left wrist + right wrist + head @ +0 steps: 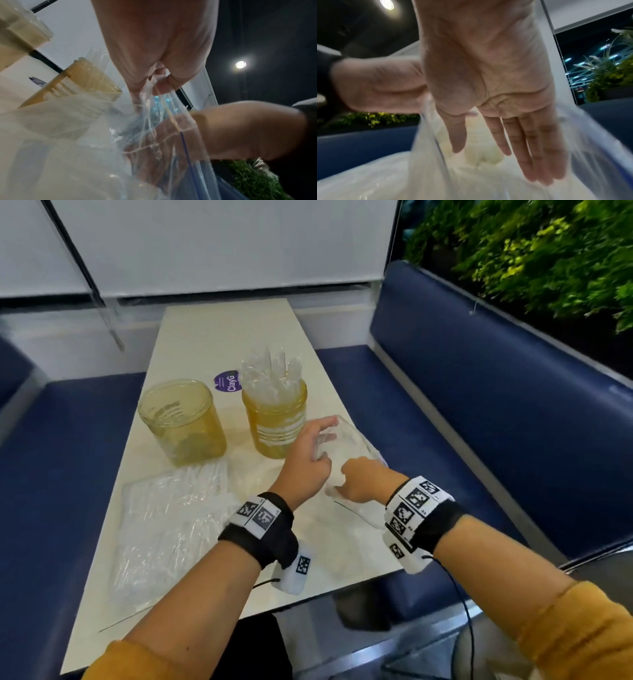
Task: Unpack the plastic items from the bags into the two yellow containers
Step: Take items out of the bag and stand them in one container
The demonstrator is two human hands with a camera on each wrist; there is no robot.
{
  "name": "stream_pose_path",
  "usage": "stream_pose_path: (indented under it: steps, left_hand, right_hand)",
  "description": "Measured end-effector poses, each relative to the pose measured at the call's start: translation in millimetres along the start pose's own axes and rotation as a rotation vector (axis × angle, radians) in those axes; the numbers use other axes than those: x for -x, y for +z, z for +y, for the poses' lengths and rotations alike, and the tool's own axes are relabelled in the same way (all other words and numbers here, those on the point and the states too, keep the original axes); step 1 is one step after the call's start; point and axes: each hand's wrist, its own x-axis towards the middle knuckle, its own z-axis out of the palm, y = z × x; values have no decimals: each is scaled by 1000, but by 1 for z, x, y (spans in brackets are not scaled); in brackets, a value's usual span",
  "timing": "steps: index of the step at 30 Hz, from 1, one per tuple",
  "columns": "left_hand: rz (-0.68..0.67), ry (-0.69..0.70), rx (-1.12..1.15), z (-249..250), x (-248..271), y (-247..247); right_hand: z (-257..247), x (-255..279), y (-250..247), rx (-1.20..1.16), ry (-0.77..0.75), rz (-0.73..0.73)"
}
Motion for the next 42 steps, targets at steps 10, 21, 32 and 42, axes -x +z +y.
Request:
stream_pose_path:
  steps: [10, 21, 32, 42]
  left_hand:
    - [-11, -4, -48, 7, 10, -7]
    - [-87, 70, -322, -13, 7, -7]
    - [383, 60, -214, -10, -10, 2]
    - [324, 150, -104, 11, -15, -10]
  right_hand:
    - [0, -11, 8, -62, 2, -88]
    - [-29, 47, -93, 189, -87, -39]
    - [-31, 59, -130, -441, -353, 504]
    - [-49, 11, -61, -984, -505, 382]
